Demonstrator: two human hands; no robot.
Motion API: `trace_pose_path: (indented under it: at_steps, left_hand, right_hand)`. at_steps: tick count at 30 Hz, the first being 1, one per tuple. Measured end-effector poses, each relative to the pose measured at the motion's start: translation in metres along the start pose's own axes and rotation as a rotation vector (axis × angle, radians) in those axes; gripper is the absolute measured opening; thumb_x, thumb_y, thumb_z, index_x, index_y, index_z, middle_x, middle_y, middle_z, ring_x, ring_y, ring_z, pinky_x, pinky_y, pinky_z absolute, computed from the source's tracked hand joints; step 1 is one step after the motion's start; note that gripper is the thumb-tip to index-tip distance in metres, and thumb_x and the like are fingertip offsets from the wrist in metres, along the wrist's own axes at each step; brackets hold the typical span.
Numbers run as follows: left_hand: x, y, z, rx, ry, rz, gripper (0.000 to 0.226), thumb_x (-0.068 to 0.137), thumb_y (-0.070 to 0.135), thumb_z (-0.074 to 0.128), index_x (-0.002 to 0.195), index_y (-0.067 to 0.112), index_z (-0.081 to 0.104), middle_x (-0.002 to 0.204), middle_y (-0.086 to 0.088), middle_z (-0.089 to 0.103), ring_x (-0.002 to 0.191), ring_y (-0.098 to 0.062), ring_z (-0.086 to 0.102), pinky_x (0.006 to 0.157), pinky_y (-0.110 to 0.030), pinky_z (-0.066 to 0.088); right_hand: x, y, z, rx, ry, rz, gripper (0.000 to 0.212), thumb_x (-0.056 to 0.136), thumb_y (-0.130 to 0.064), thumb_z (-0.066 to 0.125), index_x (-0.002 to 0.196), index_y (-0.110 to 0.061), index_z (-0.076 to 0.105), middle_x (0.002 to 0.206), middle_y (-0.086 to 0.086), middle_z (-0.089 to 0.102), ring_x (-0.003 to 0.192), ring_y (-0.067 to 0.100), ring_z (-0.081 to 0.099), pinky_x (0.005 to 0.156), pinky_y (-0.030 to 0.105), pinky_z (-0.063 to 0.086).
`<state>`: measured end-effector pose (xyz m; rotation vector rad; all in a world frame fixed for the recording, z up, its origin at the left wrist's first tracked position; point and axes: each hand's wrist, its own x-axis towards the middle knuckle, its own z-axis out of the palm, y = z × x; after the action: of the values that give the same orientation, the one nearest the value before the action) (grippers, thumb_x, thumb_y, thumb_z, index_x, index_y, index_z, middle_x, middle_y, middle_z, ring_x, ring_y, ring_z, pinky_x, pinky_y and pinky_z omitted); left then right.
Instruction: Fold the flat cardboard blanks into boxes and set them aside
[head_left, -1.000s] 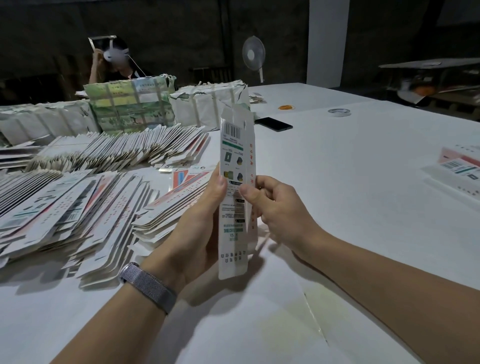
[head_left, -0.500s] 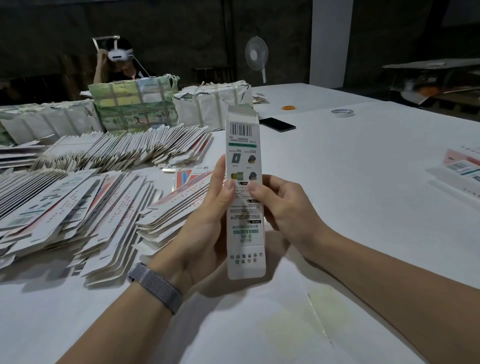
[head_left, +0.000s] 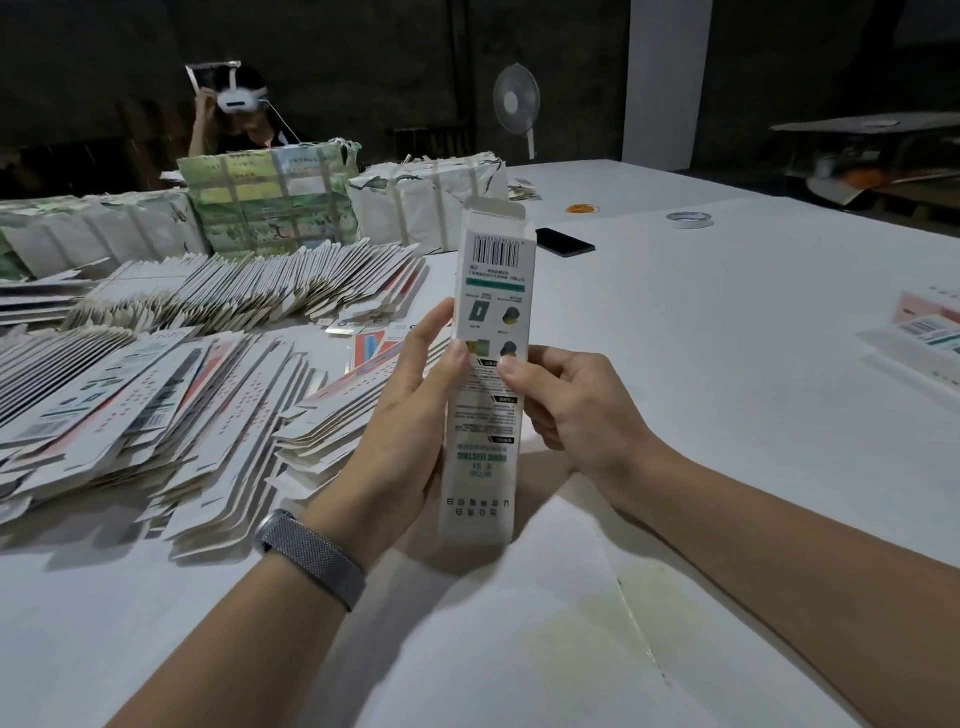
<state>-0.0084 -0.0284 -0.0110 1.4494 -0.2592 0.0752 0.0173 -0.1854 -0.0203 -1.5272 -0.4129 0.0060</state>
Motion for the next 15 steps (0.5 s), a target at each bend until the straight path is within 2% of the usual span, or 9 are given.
trace_pose_path:
  at_steps: [2,4,7,8,10,12,15]
  left_hand:
    - [0.000,0.000,-0.003,0.014,0.017,-0.012,0.047,0.098,0.036,0.053,0.144,0.041,0.046,0.113,0.005,0.076,0.095,-0.012,0.074,0.066,-0.026,0.058]
    - [0.000,0.000,-0.005,-0.005,0.022,-0.029,0.047,0.097,0.030,0.056,0.143,0.036,0.046,0.109,-0.003,0.077,0.088,-0.016,0.074,0.062,-0.028,0.058]
    - [-0.001,0.002,-0.006,-0.072,0.008,-0.059,0.053,0.089,0.027,0.063,0.140,0.029,0.048,0.096,-0.010,0.077,0.074,-0.018,0.074,0.056,-0.030,0.058]
    - [-0.002,0.003,-0.006,-0.093,-0.002,-0.065,0.055,0.086,0.027,0.065,0.138,0.028,0.047,0.093,-0.010,0.076,0.069,-0.018,0.073,0.055,-0.029,0.057]
    - [-0.002,0.004,-0.003,-0.137,-0.018,-0.068,0.055,0.085,0.023,0.065,0.136,0.025,0.047,0.090,-0.009,0.076,0.063,-0.016,0.072,0.053,-0.027,0.056]
    - [-0.004,0.004,0.000,-0.163,-0.038,-0.073,0.055,0.084,0.018,0.065,0.136,0.021,0.047,0.090,-0.011,0.075,0.068,-0.019,0.073,0.055,-0.028,0.058]
    - [-0.006,0.000,0.006,-0.149,-0.070,-0.088,0.056,0.083,0.017,0.066,0.136,0.019,0.047,0.098,-0.017,0.074,0.079,-0.023,0.074,0.059,-0.032,0.059]
  right_hand:
    - [0.000,-0.001,0.000,0.024,-0.013,0.008,0.018,0.101,-0.020,0.056,0.104,-0.017,0.074,0.048,-0.015,0.038,0.042,0.003,0.028,0.041,0.012,0.027]
    - [0.000,-0.002,0.000,0.049,-0.028,0.021,0.023,0.100,-0.020,0.058,0.089,-0.022,0.077,0.049,-0.009,0.038,0.043,0.005,0.027,0.041,0.015,0.025]
    - [0.000,-0.003,0.001,0.054,-0.032,0.039,0.030,0.097,-0.024,0.060,0.070,-0.023,0.074,0.052,-0.005,0.048,0.043,0.007,0.037,0.041,0.015,0.030]
    - [-0.001,-0.004,0.001,0.068,-0.035,0.032,0.029,0.098,-0.023,0.059,0.074,-0.021,0.074,0.055,-0.005,0.058,0.044,0.006,0.048,0.043,0.014,0.036]
    - [-0.001,-0.005,0.001,0.094,-0.046,0.013,0.019,0.099,-0.024,0.056,0.095,-0.016,0.073,0.071,-0.003,0.073,0.060,0.008,0.067,0.051,0.016,0.050]
    - [0.000,-0.005,0.000,0.069,-0.016,-0.004,0.028,0.093,-0.034,0.055,0.109,-0.015,0.069,0.085,0.001,0.077,0.072,0.014,0.073,0.059,0.025,0.057]
    - [0.004,-0.004,-0.003,0.107,0.061,-0.033,0.033,0.086,-0.034,0.055,0.112,-0.016,0.065,0.095,0.006,0.077,0.079,0.020,0.074,0.066,0.033,0.061]
